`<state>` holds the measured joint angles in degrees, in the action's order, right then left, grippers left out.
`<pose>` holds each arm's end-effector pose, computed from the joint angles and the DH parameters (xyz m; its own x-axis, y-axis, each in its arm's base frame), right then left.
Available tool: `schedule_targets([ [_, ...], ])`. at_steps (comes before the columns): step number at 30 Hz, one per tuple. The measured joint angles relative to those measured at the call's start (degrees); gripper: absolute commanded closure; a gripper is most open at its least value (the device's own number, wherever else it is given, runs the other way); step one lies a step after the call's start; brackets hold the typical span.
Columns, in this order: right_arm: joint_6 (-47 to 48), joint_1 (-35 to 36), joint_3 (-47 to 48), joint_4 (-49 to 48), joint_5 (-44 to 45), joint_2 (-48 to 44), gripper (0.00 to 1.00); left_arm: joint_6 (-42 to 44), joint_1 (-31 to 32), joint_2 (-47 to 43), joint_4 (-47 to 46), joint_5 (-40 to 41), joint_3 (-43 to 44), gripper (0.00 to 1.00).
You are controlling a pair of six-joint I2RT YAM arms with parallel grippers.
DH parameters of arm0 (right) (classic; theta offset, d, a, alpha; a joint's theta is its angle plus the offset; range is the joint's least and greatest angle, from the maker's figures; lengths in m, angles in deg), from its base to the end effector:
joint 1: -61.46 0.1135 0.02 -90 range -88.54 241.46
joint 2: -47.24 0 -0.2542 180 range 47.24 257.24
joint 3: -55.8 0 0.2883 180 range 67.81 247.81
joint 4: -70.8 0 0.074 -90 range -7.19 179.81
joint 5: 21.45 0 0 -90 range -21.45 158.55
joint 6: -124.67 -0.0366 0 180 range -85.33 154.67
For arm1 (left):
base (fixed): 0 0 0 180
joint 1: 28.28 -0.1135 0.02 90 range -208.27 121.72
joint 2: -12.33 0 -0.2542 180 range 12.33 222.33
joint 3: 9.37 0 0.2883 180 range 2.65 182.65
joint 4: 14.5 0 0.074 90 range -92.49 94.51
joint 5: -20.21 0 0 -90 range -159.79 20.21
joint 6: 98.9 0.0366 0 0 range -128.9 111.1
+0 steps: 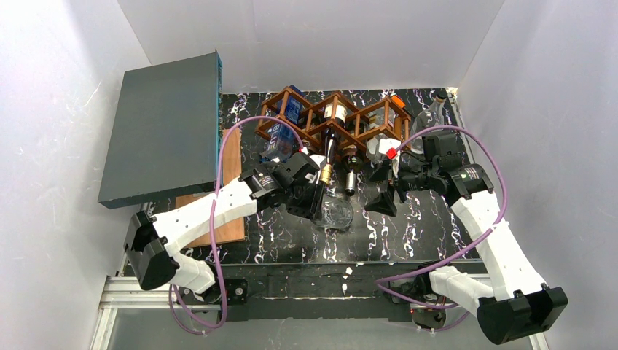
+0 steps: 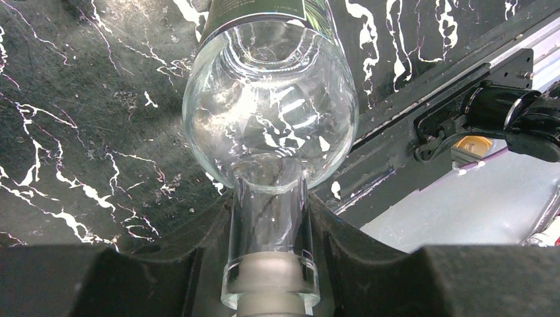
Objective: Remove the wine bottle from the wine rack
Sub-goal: Place the wine bottle at the center of the board.
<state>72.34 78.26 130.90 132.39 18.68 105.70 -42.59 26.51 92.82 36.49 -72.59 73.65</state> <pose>0.2143 0.0939 0.3438 -0.1049 -0.4431 -0.8903 -0.9708 0.2398 -0.0049 0.1942 -0.2783 0.2942 -0.8221 0.2041 -0.5315 0.4552 0.7964 -0.3983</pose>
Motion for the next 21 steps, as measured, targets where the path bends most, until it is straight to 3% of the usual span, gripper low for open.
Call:
schedule_targets([
  [5,0.04,-0.24,0.00,-0.02,-0.48,0.00,0.02,0.00,-0.37,0.81,-0.33,-0.39,0.61,0.87],
  [21,2.01,-0.24,-0.20,0.04,-2.25,1.53,0.02,2.16,-0.83,7.82,5.11,-2.56,9.22,0.60],
])
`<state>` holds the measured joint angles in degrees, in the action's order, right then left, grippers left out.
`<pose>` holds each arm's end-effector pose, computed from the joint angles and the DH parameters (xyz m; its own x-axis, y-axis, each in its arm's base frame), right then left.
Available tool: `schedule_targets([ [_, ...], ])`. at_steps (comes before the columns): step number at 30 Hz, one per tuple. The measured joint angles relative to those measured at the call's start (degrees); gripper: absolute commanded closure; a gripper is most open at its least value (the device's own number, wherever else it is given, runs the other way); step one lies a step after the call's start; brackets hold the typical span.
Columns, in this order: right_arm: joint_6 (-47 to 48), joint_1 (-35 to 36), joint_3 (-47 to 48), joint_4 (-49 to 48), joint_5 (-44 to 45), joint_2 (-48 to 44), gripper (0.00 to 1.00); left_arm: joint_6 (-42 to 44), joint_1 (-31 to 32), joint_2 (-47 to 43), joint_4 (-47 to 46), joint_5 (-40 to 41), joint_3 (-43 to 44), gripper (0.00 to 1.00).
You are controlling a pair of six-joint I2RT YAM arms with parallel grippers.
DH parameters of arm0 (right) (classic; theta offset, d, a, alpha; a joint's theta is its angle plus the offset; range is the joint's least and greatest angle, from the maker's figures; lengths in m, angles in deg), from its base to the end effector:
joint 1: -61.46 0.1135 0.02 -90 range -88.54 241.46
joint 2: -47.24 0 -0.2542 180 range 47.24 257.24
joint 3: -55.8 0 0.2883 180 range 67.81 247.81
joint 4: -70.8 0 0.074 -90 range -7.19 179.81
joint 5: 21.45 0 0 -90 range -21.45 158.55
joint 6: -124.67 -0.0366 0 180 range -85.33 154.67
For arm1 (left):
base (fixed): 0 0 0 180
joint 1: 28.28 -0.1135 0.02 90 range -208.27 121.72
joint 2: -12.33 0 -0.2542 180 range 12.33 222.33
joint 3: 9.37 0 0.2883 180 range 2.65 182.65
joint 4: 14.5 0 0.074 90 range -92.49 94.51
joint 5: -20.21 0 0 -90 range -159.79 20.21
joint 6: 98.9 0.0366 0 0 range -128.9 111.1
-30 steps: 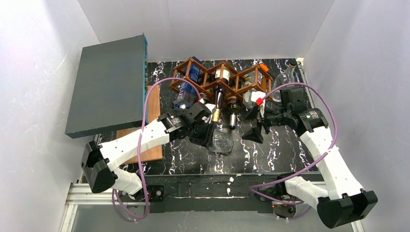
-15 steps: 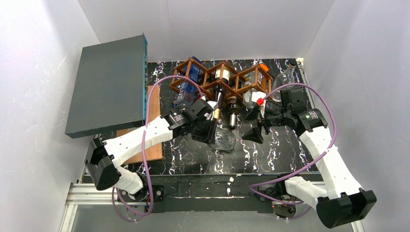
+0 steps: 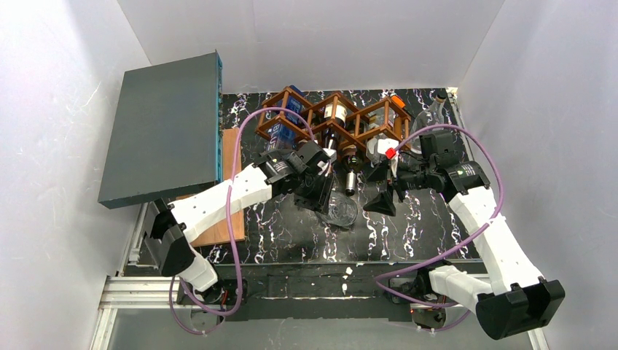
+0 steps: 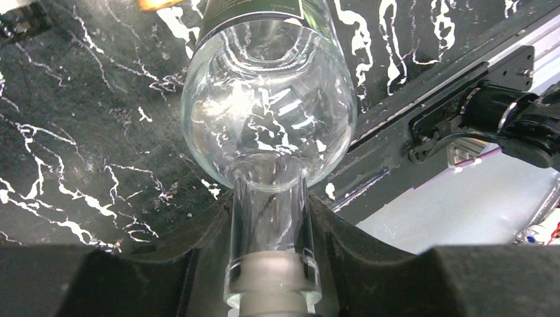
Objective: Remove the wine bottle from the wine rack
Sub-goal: Place the wine bottle at the center of the board.
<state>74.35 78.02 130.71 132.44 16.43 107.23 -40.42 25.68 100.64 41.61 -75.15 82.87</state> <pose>0.2195 0.0954 0.3376 -0.0941 -0.4370 -0.8945 -0.9794 0.2018 0.0045 0.2137 -0.2995 0.3001 -0.8347 0.2625 -0.4841 0.4720 0.7938 -0.3835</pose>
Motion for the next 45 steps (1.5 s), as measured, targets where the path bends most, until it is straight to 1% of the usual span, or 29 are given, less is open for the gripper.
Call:
schedule_targets([
  [9,1.31,0.00,0.00,0.02,-0.35,0.48,0.02,1.49,0.00,2.89,1.40,-2.16,6.21,0.54],
  [18,3.39,0.00,0.00,0.96,-0.33,0.48,0.02,1.99,0.00,4.52,2.95,-3.85,8.50,0.42],
  [25,5.64,0.00,0.04,1.90,0.98,0.48,0.02,2.56,0.00,4.22,2.14,-5.49,8.94,0.31],
  [27,6.16,0.00,0.24,2.40,1.57,0.48,0.02,2.95,0.00,2.47,0.68,-6.01,6.75,0.29],
  [30,7.32,0.00,0.79,2.75,2.32,0.66,0.02,3.54,0.00,-2.38,-1.92,-6.54,1.55,0.22],
  [35,11.91,0.00,0.83,1.53,2.34,3.06,0.02,3.85,0.00,-14.56,-8.28,-6.27,-8.81,0.02],
  [39,16.13,0.02,0.83,-0.57,1.14,7.17,0.02,2.73,0.00,-24.72,-15.69,-4.96,-18.47,0.02],
  [45,18.01,1.22,0.83,-3.78,-1.92,12.22,0.02,0.90,-0.13,-28.26,-21.51,-4.39,-24.55,0.02],
])
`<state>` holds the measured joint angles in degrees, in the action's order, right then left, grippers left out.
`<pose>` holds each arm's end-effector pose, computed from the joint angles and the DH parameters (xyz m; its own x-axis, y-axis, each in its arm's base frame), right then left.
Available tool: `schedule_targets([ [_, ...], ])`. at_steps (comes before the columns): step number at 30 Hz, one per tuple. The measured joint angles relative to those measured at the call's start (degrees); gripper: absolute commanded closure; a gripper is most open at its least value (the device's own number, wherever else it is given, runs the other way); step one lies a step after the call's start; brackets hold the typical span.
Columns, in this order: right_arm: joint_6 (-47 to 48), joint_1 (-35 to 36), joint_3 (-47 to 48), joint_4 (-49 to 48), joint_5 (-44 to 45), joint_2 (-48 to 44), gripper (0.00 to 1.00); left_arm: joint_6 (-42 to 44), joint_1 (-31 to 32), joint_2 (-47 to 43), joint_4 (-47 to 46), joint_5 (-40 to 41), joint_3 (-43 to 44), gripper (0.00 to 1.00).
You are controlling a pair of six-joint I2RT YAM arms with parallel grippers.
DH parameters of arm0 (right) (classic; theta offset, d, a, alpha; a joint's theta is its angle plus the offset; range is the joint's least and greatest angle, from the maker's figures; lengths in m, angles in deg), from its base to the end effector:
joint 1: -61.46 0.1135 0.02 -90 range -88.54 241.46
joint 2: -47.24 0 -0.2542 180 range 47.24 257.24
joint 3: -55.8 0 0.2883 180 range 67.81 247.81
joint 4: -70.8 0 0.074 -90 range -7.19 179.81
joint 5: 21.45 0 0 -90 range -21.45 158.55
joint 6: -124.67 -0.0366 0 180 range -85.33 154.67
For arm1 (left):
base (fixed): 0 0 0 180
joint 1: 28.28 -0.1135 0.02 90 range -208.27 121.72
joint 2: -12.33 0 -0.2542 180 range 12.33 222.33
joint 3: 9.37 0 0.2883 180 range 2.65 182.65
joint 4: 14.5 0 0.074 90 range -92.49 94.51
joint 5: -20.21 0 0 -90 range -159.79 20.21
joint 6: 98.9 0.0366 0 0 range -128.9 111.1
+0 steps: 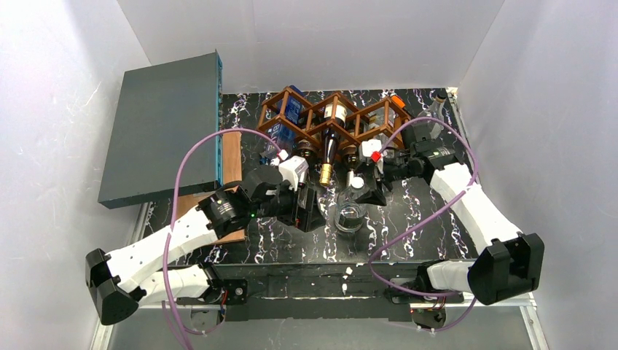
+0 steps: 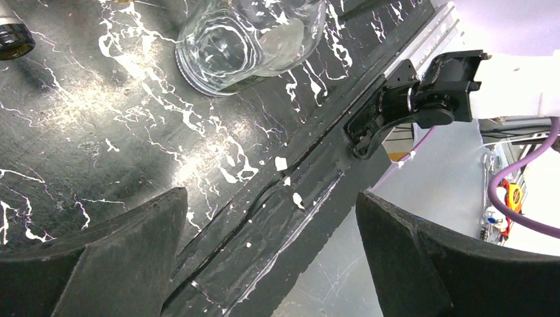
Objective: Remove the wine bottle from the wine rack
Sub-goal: Place the wine bottle at the center of the board, then move the wine bottle to the center of the board.
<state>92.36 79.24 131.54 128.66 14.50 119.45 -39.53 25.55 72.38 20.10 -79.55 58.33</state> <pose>0.2631 0.1155 0.2957 0.1179 -0.4832 -0.8675 -0.9899 0.0121 -0.1413 0.1584 -0.2272 0.3222 -0.6809 0.0806 -0.7279 0.6250 0.5819 -0.5203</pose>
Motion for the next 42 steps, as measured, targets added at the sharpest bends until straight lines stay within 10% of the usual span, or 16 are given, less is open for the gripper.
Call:
schedule_targets([
  [5,-0.09,3.78,0.00,-2.05,-1.05,1.68,0.17,-1.01,-0.04,-2.03,-2.56,1.22,-3.72,0.02],
  [13,-0.59,4.81,-0.15,-2.49,-1.73,2.14,0.74,-1.75,-0.09,-7.17,-4.59,2.49,-6.91,0.02],
  [20,3.43,4.79,-0.31,-0.02,-2.69,1.42,0.95,-1.99,-0.09,-8.57,-4.68,3.06,-7.89,0.02],
  [42,9.49,-11.52,0.98,21.88,2.93,-6.64,0.99,-1.99,-0.15,-10.86,-4.28,4.87,-10.12,0.02],
])
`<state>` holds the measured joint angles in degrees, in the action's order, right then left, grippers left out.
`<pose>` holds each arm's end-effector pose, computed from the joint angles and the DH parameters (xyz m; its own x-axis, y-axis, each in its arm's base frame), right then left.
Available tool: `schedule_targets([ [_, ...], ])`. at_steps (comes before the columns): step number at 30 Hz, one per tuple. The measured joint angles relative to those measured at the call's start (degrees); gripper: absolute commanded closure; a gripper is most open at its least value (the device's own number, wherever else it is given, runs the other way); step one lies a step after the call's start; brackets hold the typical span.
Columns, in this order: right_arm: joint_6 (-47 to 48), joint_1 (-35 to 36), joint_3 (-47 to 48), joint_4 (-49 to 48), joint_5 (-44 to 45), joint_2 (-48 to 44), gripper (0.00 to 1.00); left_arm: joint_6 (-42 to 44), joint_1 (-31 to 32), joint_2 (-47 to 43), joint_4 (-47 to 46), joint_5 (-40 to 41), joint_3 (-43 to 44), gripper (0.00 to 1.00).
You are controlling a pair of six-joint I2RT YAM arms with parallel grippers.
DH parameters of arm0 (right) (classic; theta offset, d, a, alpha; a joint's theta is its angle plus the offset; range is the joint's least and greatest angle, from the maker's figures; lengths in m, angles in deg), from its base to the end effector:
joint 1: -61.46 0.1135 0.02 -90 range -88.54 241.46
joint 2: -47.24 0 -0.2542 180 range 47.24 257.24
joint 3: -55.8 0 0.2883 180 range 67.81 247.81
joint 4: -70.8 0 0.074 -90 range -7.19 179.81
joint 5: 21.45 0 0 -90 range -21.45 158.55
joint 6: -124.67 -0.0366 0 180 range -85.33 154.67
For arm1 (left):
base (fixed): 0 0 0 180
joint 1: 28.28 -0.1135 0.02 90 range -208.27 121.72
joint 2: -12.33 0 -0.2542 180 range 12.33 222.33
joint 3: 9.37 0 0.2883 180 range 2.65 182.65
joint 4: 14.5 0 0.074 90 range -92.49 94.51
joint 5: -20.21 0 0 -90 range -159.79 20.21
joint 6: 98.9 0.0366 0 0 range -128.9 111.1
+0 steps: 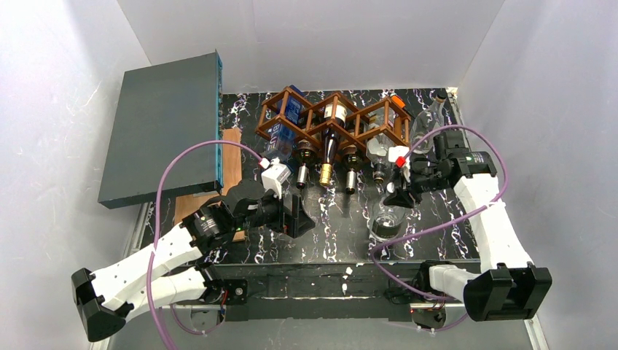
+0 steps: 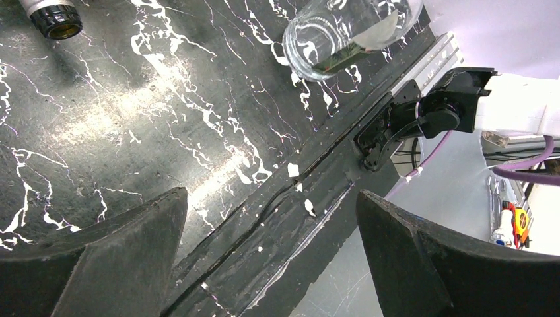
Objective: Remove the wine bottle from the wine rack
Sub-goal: Move the wine bottle to the center of the board.
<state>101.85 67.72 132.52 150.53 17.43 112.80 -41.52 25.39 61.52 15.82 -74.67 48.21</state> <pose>0.2286 0.0537 0.3105 -0.0352 -0.5859 -0.8096 -0.9891 0.1364 -0.0557 0.1406 -0.1964 0.3067 -0.6443 -0.0305 -0.7642 0.5962 0.6058 -0.5268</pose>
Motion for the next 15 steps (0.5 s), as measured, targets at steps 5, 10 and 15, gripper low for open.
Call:
schedule_targets([
  [5,0.92,-5.95,2.14,1.77,1.09,0.07,0.99,0.24,-0.28,-0.74,0.17,0.07,-0.04,0.02],
  [10,5.05,-13.33,4.81,5.92,1.86,1.57,0.99,0.52,-0.33,-1.68,0.50,0.39,-0.15,0.02],
  [15,9.92,-20.81,7.06,10.29,2.14,5.35,0.99,0.90,-0.37,-1.88,0.68,0.48,-0.20,0.02],
])
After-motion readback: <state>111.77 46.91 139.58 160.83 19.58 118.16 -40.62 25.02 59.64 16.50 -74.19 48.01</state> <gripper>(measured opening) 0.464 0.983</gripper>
